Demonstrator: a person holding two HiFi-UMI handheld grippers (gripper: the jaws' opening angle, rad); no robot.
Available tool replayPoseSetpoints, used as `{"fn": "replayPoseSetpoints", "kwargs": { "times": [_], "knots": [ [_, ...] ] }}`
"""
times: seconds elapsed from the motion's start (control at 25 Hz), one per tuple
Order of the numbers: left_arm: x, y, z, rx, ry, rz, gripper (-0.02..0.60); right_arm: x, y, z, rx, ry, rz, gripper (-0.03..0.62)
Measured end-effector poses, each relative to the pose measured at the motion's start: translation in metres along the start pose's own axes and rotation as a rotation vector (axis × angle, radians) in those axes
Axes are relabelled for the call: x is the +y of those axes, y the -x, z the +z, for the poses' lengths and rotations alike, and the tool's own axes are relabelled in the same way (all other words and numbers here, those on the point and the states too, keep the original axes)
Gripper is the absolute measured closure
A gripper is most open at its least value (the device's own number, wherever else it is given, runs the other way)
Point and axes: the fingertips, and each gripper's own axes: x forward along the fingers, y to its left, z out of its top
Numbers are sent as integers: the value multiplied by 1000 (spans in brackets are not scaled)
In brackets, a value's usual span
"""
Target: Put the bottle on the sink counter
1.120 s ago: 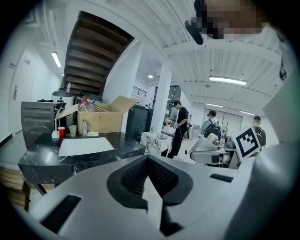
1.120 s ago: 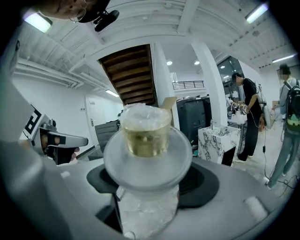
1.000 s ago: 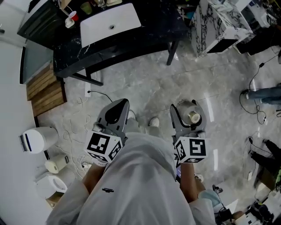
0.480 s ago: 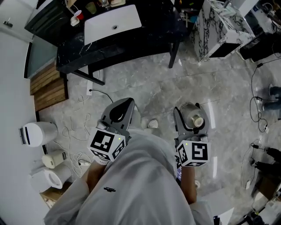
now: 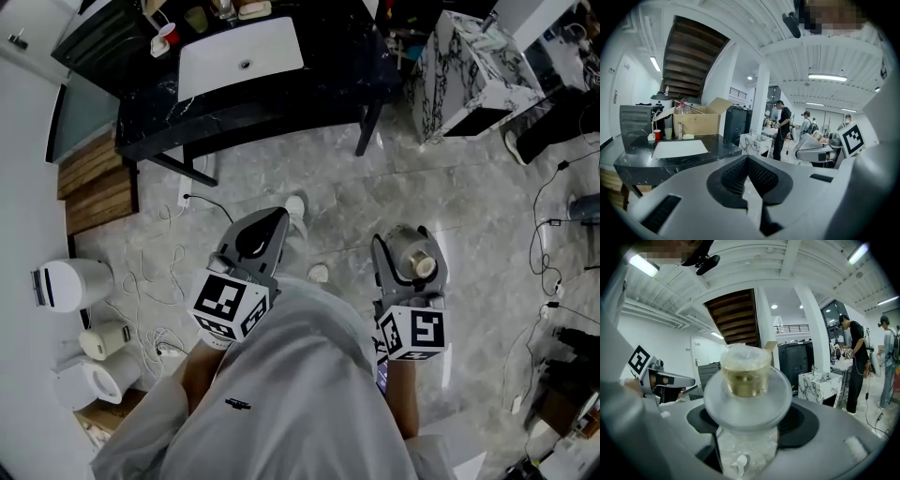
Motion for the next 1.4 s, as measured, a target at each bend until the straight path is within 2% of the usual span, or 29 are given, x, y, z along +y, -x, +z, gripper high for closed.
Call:
{"fn": "replayPoseSetpoints", "kwargs": {
  "times": [0.44, 0.76, 1.04, 1.4],
  "knots": [
    [62, -65, 35, -20, 37, -24, 575, -2, -93, 27, 27, 17, 6, 249],
    [131, -113, 81, -54, 73, -29, 575, 3, -178, 67, 39, 50, -2, 249],
    [195, -150, 115, -65, 73, -53, 575, 13, -250, 95, 37, 56, -27, 249],
    [263, -186, 143, -87, 82, -75, 575, 25, -323, 117, 34, 67, -56, 249]
  ]
}}
